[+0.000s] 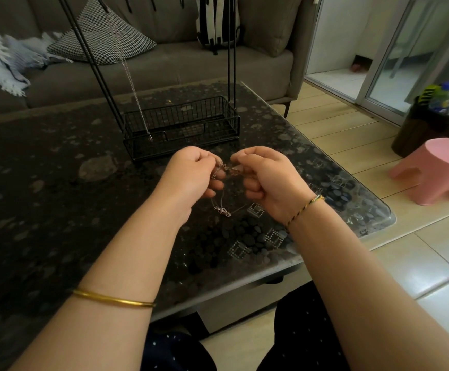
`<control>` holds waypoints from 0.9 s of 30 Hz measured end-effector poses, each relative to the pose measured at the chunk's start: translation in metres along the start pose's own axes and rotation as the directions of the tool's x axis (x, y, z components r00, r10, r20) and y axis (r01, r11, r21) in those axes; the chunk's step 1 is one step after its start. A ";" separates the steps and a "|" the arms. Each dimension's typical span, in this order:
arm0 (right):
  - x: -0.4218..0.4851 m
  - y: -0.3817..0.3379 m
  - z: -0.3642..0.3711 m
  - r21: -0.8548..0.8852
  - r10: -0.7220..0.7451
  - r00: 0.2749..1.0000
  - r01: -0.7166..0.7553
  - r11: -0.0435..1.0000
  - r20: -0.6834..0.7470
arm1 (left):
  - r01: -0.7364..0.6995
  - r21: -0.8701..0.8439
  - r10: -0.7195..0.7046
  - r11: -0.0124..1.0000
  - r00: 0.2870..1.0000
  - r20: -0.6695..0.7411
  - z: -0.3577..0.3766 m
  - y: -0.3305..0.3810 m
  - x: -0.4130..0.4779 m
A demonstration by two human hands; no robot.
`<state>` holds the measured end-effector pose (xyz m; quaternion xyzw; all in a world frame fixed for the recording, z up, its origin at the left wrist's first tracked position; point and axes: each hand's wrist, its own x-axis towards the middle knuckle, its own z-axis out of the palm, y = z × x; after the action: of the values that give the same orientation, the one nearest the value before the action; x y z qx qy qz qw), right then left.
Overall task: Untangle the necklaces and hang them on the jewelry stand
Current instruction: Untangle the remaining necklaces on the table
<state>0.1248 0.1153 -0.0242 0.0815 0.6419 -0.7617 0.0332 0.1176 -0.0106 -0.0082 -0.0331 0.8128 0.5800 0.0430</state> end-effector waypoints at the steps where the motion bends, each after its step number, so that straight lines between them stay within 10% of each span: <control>1: 0.000 0.000 0.000 -0.025 -0.007 1.000 0.007 1.000 0.000 | -0.017 0.027 0.017 0.999 1.000 -0.012 0.000 0.000 0.000; 15: -0.002 0.003 0.001 -0.358 -0.238 0.971 0.223 0.907 0.001 | -0.128 0.156 0.134 0.980 0.991 -0.028 0.000 0.003 -0.005; 27: -0.002 0.003 0.000 -0.273 -0.283 0.956 0.254 0.928 -0.071 | -0.085 0.135 0.082 0.987 0.996 0.031 -0.001 0.005 -0.007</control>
<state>0.1271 0.1145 -0.0267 0.0292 0.7423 -0.6624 -0.0963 0.1236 -0.0102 -0.0028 0.0114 0.8506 0.5248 0.0313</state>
